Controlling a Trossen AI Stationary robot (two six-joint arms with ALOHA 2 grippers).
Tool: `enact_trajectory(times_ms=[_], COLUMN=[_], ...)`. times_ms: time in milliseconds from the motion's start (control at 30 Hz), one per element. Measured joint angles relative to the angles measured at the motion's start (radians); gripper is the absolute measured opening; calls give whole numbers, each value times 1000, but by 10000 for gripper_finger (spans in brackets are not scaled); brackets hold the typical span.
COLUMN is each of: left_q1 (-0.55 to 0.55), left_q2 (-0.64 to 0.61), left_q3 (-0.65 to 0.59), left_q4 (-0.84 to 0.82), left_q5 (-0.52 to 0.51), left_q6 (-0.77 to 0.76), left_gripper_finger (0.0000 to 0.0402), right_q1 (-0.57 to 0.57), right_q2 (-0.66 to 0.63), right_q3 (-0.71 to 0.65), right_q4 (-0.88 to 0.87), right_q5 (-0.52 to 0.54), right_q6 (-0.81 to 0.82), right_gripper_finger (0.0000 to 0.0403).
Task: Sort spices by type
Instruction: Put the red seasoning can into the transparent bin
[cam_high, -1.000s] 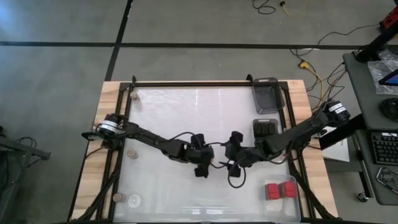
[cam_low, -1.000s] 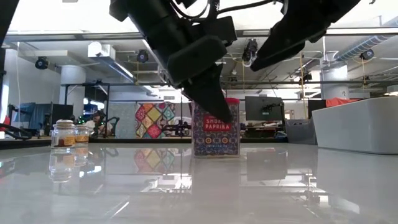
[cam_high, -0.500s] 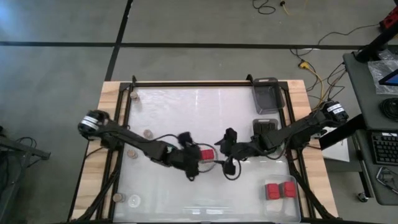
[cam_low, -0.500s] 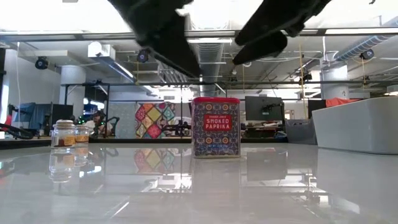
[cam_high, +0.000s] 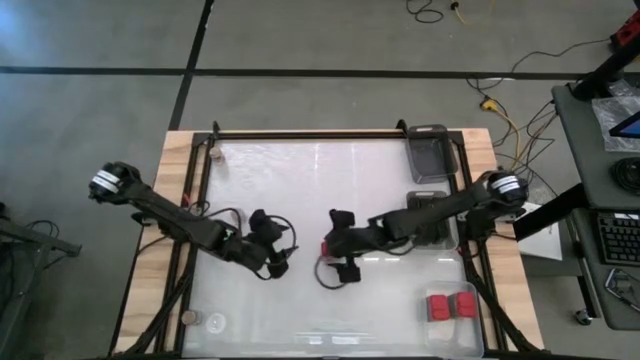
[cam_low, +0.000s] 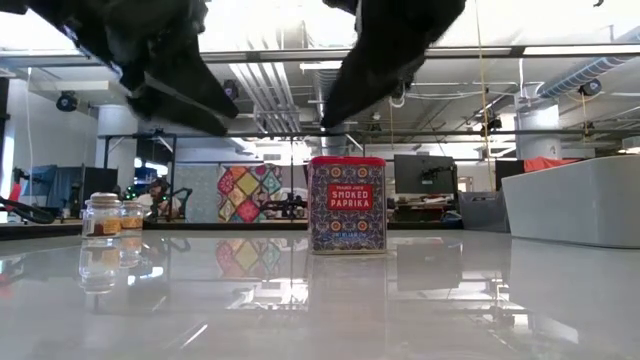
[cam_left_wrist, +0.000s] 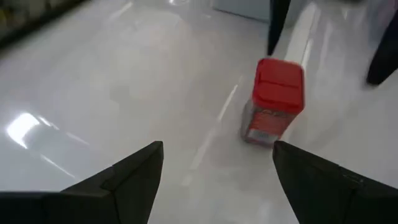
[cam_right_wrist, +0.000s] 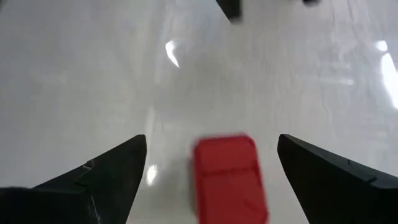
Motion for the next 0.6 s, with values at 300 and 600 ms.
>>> enact_trajectory(times_ms=[300, 600], left_q1=[-8, -8], left_q2=[62, 129], left_q3=[-61, -64], left_q4=[215, 278], left_q5=[1, -5], left_q6=[-33, 5], left_gripper_finger=[288, 288], right_q1=[-25, -54], right_q2=[109, 130], right_q3=[133, 136], right_q4=[-196, -204], right_q5=[-38, -74], right_q6=[-49, -40], right_gripper_finger=[354, 346])
